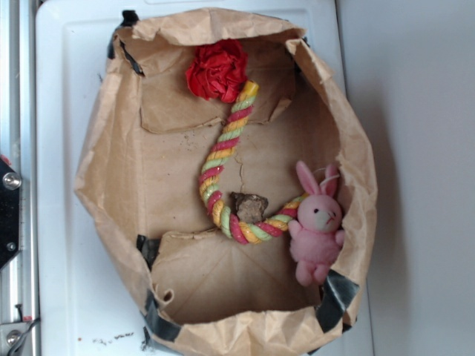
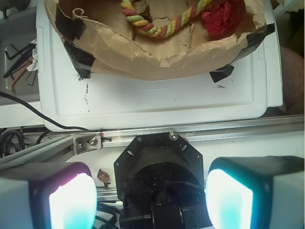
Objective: Grab the red paper.
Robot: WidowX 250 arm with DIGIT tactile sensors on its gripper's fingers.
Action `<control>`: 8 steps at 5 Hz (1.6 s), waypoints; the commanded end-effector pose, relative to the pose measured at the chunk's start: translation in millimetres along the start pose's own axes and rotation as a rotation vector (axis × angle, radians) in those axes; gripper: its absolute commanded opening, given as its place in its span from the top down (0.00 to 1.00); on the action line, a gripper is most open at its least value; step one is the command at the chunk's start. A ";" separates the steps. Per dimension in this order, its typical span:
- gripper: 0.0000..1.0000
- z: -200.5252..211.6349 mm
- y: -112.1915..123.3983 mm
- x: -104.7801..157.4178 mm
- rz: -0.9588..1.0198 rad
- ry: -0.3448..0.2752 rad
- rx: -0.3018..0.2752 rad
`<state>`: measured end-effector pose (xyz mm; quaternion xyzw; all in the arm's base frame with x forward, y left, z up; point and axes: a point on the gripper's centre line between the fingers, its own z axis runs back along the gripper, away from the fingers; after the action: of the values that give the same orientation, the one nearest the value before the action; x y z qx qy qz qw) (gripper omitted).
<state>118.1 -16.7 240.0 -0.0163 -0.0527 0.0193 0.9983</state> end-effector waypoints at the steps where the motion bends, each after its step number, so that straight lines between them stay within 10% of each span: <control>1: 0.00 0.0 0.0 0.0 0.000 0.000 0.000; 6: 0.00 -35.1 51.8 111.2 0.269 -0.228 0.047; 8: 0.00 -67.3 67.1 144.1 0.673 -0.341 0.137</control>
<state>266.3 48.4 171.0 0.0389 -0.1893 0.3595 0.9129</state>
